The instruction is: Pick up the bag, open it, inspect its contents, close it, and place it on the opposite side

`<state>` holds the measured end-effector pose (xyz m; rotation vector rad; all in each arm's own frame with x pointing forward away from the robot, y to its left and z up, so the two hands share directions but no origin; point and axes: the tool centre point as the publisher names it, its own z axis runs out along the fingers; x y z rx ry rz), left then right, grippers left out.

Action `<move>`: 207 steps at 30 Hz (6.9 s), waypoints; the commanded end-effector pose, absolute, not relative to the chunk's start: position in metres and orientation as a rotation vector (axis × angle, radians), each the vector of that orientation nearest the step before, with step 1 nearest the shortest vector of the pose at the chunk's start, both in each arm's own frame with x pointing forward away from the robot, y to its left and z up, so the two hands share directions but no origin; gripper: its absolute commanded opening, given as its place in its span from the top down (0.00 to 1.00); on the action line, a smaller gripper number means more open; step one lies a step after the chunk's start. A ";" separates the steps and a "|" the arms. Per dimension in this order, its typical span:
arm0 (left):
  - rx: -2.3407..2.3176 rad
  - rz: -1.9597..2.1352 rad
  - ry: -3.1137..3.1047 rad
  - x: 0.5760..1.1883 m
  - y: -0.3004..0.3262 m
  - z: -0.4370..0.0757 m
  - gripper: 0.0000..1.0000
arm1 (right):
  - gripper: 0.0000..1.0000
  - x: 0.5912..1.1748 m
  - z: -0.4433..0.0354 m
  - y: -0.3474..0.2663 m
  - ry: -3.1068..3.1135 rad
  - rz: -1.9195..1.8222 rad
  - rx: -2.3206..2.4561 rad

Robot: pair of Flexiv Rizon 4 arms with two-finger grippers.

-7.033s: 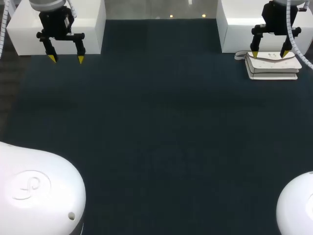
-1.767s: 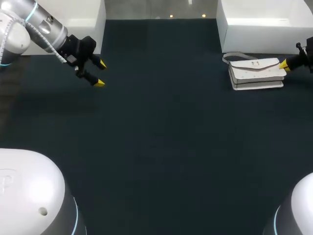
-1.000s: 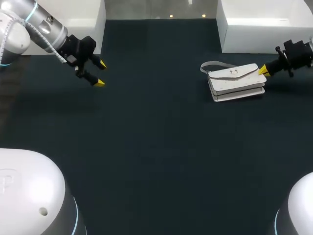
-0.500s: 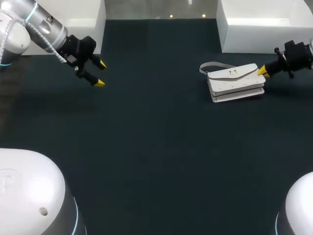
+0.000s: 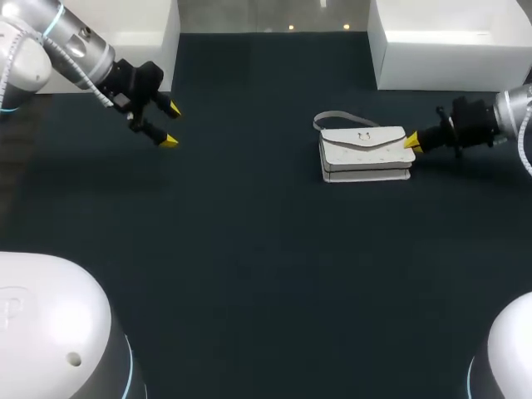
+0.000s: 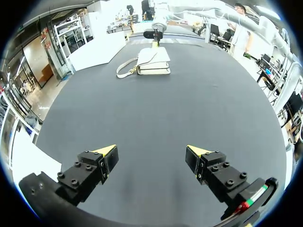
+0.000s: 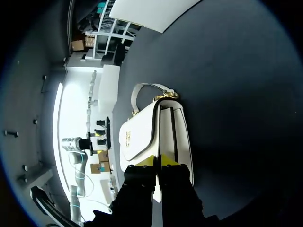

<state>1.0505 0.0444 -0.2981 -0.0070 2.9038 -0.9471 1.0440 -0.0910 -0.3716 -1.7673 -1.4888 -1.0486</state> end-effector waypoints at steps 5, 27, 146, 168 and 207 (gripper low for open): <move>-0.006 -0.950 2.900 1.051 0.045 -0.299 0.00 | 0.84 1.033 -0.358 -0.087 -1.487 -1.116 -1.812; -0.006 -0.950 2.900 1.051 0.045 -0.299 0.00 | 0.63 1.035 -0.364 -0.089 -1.596 -0.775 -1.674; -0.006 -0.950 2.900 1.051 0.045 -0.299 0.00 | 1.00 1.053 -0.367 0.135 -1.540 -1.070 -1.417; -0.006 -0.950 2.900 1.051 0.045 -0.299 0.00 | 0.00 1.028 -0.290 0.106 -2.016 -0.959 -1.509; 0.072 -0.965 2.828 1.052 0.041 -0.295 0.00 | 0.00 1.006 -0.255 0.133 -3.337 -0.411 -1.069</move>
